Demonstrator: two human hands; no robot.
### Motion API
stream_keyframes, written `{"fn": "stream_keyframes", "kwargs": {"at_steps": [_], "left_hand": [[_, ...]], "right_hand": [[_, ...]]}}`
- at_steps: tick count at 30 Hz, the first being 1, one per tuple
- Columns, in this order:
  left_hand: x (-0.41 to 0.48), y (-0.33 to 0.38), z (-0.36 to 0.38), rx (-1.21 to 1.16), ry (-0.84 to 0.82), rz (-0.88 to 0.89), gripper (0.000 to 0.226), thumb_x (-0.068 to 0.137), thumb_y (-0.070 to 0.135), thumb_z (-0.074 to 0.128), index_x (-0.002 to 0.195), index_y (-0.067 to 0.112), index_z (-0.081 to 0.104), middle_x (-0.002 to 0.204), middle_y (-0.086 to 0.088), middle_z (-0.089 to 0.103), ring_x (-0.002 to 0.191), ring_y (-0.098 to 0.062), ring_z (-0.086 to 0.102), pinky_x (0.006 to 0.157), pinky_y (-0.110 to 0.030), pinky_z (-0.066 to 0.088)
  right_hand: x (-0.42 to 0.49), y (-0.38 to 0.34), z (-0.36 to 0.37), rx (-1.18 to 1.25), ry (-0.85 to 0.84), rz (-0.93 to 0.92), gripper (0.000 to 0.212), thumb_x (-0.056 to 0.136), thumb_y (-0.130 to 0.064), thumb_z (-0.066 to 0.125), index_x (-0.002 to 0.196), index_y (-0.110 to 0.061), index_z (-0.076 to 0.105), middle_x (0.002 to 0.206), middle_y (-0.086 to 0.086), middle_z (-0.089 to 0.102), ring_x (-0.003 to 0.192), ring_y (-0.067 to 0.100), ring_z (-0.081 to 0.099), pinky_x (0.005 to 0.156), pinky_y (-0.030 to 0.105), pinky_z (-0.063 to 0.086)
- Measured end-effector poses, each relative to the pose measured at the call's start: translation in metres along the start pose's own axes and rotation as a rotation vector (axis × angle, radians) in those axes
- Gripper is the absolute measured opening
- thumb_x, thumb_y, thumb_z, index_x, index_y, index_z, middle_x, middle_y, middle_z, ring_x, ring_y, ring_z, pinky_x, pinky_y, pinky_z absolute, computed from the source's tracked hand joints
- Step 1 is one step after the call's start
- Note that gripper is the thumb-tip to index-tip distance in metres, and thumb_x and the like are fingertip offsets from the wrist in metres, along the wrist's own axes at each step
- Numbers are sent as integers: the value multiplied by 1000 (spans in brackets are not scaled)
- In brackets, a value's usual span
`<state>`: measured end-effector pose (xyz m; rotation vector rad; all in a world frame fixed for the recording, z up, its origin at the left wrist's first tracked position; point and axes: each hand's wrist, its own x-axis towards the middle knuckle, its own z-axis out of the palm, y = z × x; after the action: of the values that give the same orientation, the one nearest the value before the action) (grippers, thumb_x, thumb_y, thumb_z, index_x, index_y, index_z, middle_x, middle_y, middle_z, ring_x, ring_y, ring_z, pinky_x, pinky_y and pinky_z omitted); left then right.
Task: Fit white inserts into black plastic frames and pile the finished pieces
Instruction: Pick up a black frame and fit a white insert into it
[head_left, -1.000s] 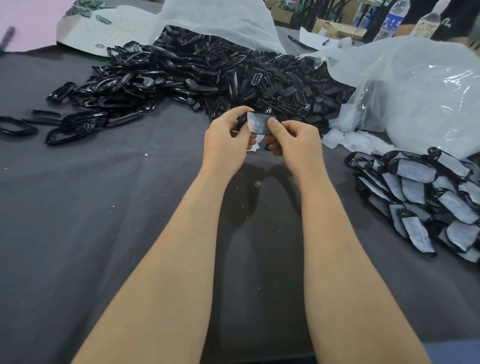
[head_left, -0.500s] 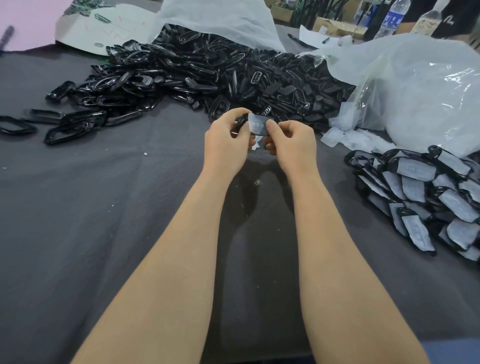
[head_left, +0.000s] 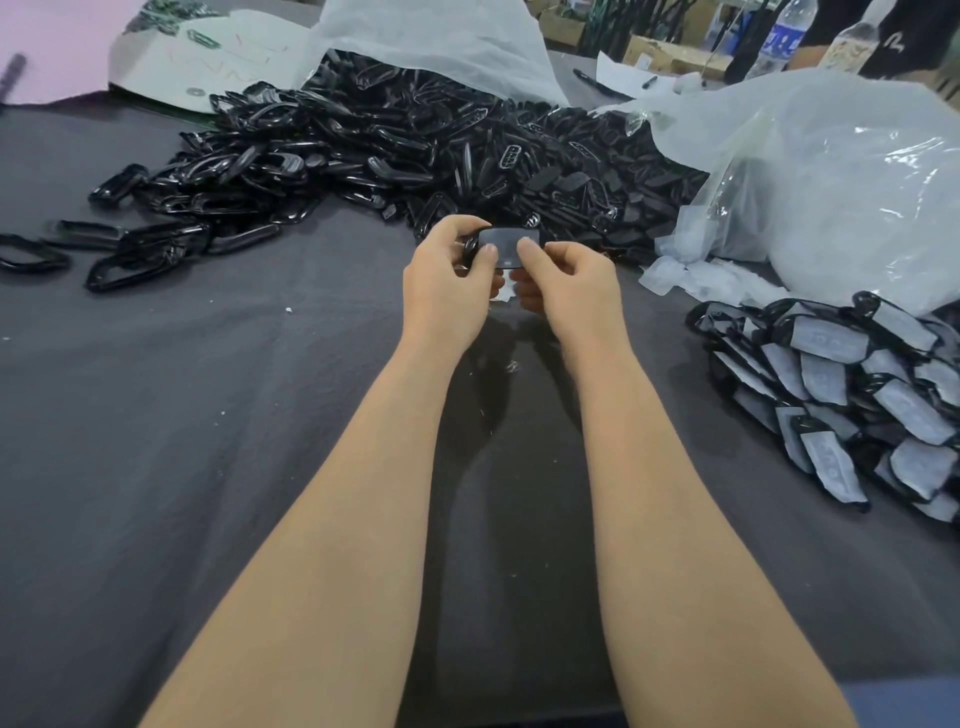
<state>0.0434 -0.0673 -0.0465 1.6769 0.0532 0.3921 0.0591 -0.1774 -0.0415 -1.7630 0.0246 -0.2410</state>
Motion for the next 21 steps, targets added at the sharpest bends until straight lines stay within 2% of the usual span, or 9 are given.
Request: {"fn": "stream_keyframes", "kwargs": {"at_steps": [2, 5, 10, 13, 16, 19, 21], "left_hand": [[0, 0, -1, 26, 1, 17, 16, 95, 12, 56, 104, 25, 55, 88, 9, 65, 82, -6, 65, 69, -10, 51], [-1, 2, -1, 32, 13, 38, 14, 94, 14, 57, 103, 25, 56, 86, 10, 65, 78, -4, 64, 67, -10, 50], [-2, 3, 0, 3, 28, -6, 8, 98, 16, 51, 99, 21, 57, 90, -8, 70, 72, -13, 69, 69, -27, 58], [-2, 3, -2, 13, 56, -24, 10, 97, 14, 50, 94, 22, 56, 80, -3, 68, 56, -2, 64, 64, -27, 58], [-2, 4, -2, -3, 93, -55, 17, 96, 14, 50, 86, 27, 53, 75, 0, 65, 52, 1, 63, 63, -28, 58], [-2, 4, -1, 8, 89, -65, 15, 96, 13, 49, 88, 25, 54, 74, 0, 66, 52, 1, 63, 63, -28, 58], [-2, 3, -1, 20, 73, -68, 12, 97, 13, 48, 91, 22, 54, 76, -3, 67, 52, 1, 63, 63, -27, 57]], "right_hand": [[0, 1, 0, 13, -37, 14, 11, 93, -18, 61, 83, -17, 64, 72, -2, 67, 56, -2, 60, 57, 16, 49], [1, 1, -1, 38, -32, 19, 12, 93, -16, 61, 82, -18, 64, 73, -1, 68, 56, -2, 61, 56, 12, 48], [1, 2, -1, 39, -50, 22, 12, 93, -14, 60, 81, -16, 63, 71, 0, 67, 56, -1, 61, 55, 14, 48], [0, 1, 0, 37, -70, -2, 12, 92, -13, 61, 81, -16, 63, 71, 0, 66, 56, -1, 61, 56, 14, 48], [-1, 1, 3, 8, -76, -24, 11, 91, -14, 62, 81, -17, 64, 71, -2, 67, 59, 1, 62, 58, 16, 49], [-1, 1, 3, 7, -56, 4, 5, 90, -18, 64, 93, -14, 66, 79, 1, 68, 63, 4, 62, 61, 19, 50], [-1, 1, 3, 52, -17, 44, 15, 90, -17, 64, 104, -11, 63, 85, 2, 66, 61, 2, 62, 59, 16, 50]]}}
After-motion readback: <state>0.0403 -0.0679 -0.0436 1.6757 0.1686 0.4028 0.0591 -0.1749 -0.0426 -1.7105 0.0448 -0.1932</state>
